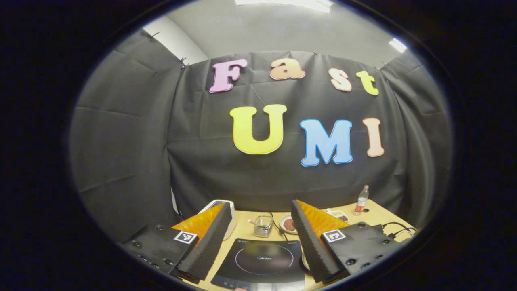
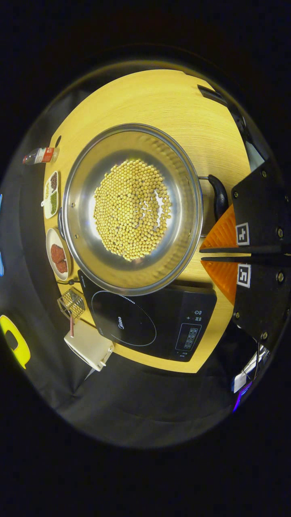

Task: First push the handle of the pot to place it horizontally, then grasp the pot with both hands and set it on the induction cooktop.

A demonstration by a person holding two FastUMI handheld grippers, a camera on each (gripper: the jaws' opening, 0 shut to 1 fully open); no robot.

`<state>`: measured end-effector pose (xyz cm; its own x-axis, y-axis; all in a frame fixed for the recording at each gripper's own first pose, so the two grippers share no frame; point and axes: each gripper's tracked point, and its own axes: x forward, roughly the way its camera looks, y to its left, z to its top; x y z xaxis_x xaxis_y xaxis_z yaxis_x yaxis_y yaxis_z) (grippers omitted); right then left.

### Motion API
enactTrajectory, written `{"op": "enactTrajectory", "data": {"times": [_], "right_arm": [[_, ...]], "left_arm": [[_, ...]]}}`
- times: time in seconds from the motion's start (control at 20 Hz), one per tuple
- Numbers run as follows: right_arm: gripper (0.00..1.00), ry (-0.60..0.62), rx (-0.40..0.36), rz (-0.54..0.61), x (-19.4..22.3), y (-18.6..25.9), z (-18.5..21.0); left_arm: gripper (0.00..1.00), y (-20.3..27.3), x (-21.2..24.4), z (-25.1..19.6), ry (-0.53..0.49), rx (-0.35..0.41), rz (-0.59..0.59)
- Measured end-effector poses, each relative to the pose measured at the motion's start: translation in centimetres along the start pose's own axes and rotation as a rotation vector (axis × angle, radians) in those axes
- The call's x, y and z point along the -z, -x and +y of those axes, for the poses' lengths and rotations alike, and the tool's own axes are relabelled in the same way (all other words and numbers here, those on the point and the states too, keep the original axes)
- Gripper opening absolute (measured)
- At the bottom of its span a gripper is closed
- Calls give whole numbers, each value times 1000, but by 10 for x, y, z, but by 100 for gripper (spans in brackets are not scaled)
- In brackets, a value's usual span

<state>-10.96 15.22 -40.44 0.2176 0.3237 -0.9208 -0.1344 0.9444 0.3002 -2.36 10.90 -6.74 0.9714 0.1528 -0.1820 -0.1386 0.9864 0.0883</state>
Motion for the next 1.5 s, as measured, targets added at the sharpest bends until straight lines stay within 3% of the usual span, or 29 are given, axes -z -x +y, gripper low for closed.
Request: {"op": "enactTrajectory", "data": {"times": [0.15,0.7,1.5], "right_arm": [[1,-52,-17,11,1,-4,0],[1,-174,80,1,-3,9,-65],[1,-195,145,-24,-14,19,-126]], "left_arm": [[99,-2,-1,-6,-9,11,2],[99,-21,-1,-54,-9,96,8],[98,-32,4,-101,-20,127,29]]}}
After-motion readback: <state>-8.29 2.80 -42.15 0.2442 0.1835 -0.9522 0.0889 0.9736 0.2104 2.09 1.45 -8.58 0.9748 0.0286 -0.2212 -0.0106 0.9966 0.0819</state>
